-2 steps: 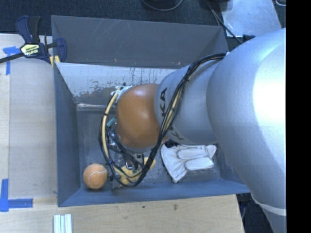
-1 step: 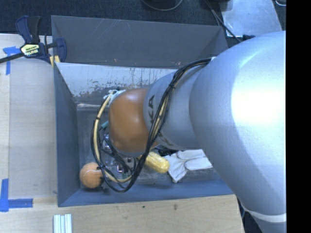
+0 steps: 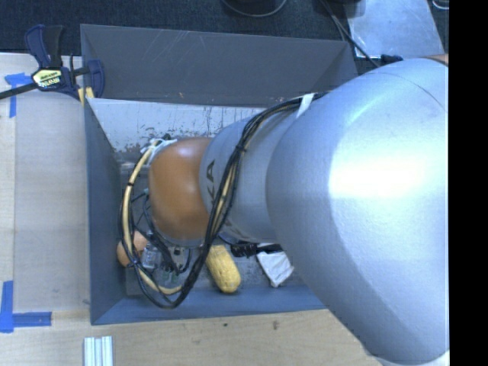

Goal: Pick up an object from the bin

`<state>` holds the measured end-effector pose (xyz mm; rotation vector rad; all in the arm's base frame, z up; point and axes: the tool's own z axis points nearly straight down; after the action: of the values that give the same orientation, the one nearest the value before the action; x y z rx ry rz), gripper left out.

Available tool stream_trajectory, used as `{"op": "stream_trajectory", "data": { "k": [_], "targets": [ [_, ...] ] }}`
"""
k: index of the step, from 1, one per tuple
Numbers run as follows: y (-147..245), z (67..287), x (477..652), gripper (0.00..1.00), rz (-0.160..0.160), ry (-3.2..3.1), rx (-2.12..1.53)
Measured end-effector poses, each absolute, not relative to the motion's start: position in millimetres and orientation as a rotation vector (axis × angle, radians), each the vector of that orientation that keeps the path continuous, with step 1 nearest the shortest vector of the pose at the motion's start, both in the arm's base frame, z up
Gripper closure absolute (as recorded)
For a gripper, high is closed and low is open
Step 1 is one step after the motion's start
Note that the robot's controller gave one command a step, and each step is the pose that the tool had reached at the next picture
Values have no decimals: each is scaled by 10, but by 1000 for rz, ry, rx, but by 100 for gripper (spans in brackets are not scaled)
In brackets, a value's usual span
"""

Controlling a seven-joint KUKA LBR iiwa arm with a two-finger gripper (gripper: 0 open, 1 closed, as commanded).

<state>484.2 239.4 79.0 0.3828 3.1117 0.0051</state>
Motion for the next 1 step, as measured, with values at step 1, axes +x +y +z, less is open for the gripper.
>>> {"op": "stream_trajectory", "data": {
  "k": [1],
  "targets": [
    [2385,786,4844,100,4,3111,386]
  ]
}}
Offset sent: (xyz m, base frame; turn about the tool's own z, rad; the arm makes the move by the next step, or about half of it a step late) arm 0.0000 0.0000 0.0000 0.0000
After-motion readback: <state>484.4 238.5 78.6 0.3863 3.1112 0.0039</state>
